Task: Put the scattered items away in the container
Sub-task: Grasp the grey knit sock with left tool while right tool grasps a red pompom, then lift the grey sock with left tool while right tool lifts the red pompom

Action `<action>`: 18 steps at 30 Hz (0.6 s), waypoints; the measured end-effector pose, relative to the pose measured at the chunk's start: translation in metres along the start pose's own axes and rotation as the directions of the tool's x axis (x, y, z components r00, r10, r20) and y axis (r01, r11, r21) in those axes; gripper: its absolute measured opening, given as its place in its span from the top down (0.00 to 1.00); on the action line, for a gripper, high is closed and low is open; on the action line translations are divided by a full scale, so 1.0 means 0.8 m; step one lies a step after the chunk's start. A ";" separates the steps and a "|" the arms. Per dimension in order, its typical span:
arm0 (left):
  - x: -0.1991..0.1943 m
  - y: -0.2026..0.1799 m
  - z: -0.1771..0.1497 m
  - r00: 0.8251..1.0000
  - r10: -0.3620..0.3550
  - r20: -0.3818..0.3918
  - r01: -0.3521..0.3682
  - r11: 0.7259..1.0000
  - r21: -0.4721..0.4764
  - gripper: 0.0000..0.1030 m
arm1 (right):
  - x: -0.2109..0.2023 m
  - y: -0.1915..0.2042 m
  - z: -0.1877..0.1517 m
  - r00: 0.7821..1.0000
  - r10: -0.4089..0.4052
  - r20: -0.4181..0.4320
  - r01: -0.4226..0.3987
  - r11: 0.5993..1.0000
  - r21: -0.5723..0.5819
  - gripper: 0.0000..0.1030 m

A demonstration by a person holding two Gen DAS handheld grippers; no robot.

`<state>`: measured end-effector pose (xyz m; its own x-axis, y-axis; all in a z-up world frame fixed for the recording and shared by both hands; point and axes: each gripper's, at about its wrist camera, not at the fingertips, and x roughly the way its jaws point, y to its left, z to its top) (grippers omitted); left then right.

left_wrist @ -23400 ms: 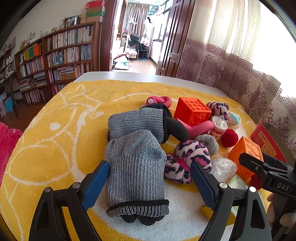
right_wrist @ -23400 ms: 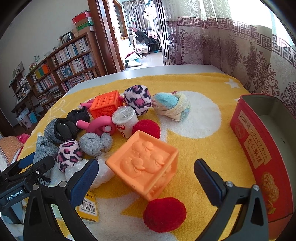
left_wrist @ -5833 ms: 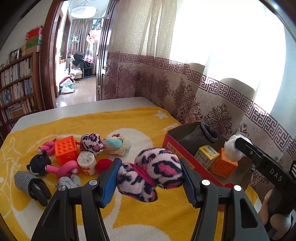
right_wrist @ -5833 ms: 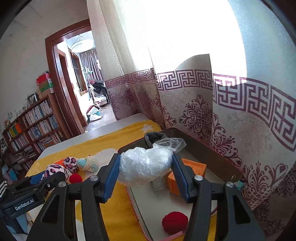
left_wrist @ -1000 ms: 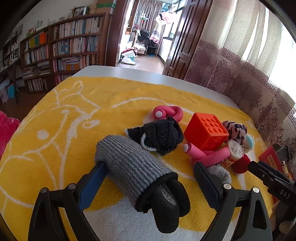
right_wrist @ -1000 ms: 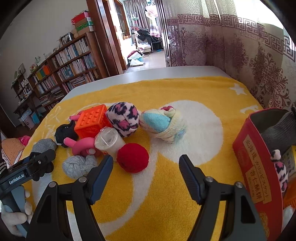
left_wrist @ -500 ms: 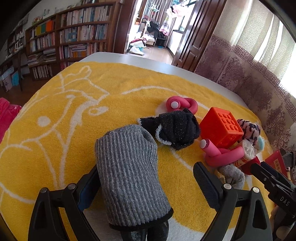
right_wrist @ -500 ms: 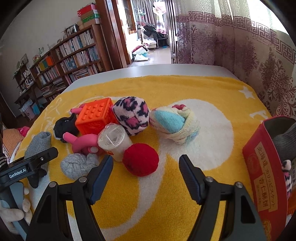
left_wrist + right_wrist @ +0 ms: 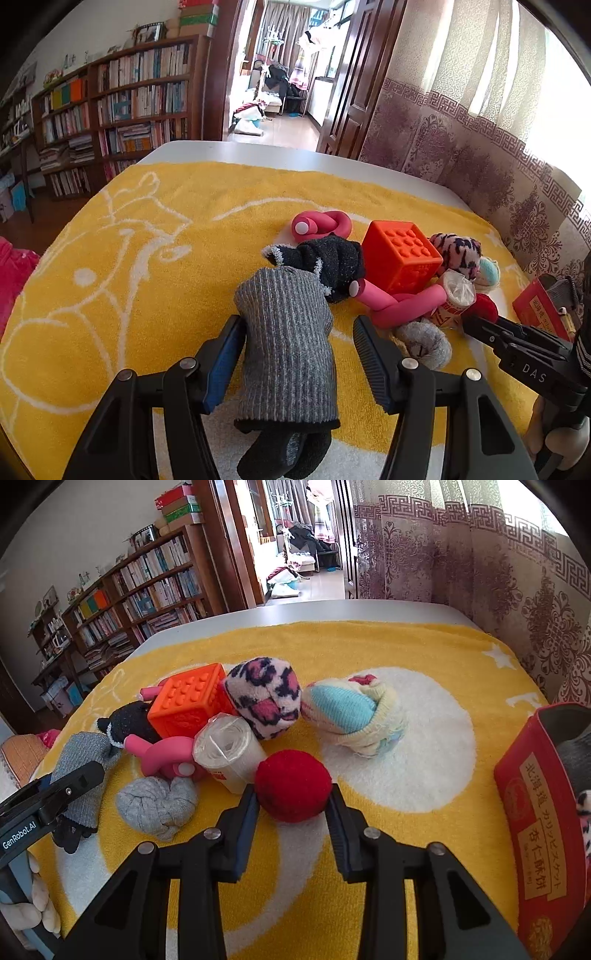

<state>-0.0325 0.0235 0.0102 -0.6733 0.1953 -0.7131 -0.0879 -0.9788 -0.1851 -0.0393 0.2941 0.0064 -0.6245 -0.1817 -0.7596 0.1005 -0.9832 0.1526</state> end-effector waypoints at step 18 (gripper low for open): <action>-0.032 -0.034 -0.004 0.992 0.044 0.114 -0.058 0.990 0.127 0.39 | -0.020 -0.007 -0.001 0.997 -0.042 0.064 0.040 0.998 0.039 0.61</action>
<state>-0.0107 0.0457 0.0316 -0.7560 0.1442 -0.6384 -0.1414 -0.9884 -0.0557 -0.0294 0.3027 0.0170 -0.6765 -0.1386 -0.7233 0.0454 -0.9881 0.1468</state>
